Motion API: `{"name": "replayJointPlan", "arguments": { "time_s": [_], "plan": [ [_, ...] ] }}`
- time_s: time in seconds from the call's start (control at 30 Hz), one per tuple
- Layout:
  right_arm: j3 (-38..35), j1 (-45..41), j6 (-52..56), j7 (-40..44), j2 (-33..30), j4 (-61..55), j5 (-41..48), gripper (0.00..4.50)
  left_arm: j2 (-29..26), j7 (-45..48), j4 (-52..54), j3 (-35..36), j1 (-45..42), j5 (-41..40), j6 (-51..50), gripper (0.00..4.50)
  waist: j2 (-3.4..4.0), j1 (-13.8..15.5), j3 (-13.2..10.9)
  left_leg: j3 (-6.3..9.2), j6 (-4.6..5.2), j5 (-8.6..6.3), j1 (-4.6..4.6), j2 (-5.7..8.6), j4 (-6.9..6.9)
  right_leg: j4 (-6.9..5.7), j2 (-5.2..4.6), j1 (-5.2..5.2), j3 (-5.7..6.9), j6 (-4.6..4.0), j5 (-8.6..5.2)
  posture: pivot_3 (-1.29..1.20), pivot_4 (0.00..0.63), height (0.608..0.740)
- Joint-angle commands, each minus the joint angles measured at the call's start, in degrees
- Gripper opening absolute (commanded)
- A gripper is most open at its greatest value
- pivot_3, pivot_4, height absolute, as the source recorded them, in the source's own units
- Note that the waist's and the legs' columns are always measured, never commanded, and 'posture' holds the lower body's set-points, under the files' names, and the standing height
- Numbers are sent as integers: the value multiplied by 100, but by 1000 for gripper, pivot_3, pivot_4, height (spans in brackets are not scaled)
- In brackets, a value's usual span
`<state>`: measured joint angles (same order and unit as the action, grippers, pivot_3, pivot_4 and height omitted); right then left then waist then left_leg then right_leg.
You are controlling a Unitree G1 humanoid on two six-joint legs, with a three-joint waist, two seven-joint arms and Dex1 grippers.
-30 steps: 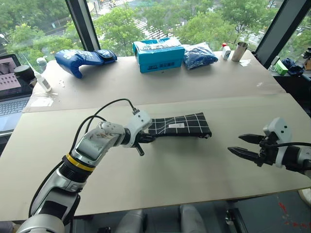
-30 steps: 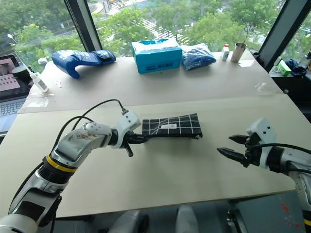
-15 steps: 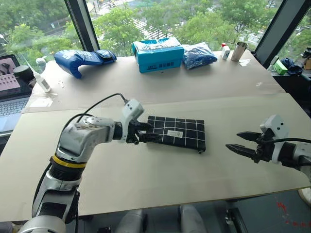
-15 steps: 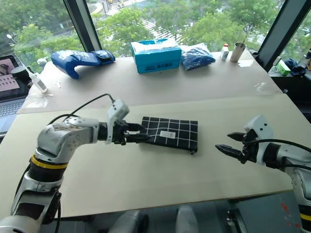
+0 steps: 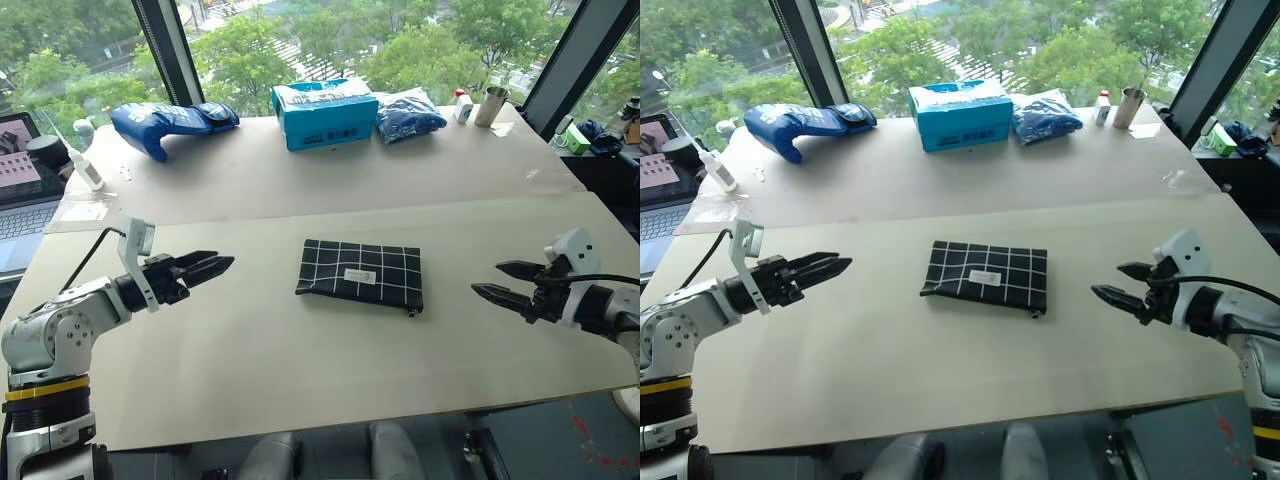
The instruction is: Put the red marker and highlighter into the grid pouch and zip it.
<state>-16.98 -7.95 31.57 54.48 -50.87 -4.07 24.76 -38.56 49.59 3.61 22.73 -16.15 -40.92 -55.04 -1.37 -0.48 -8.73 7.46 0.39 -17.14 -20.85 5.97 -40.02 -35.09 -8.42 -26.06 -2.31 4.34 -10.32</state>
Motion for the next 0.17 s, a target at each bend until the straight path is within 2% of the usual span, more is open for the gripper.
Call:
{"name": "replayJointPlan", "arguments": {
  "time_s": [0.03,0.17],
  "plan": [
    [-39,-155,-214,-13,-18,90,-47,3725,-177,84,230,214,209,-131,183,3221,0,-1,0,0,0,0,0,0,0,-1,0,0,0,0,0,0,150,740],
    [-19,-273,-321,0,-64,352,-129,3725,-249,72,243,293,518,-90,299,3221,1,-20,1,-1,0,0,5,-2,6,-2,0,0,-1,-1,1,0,150,740]
  ]
}}
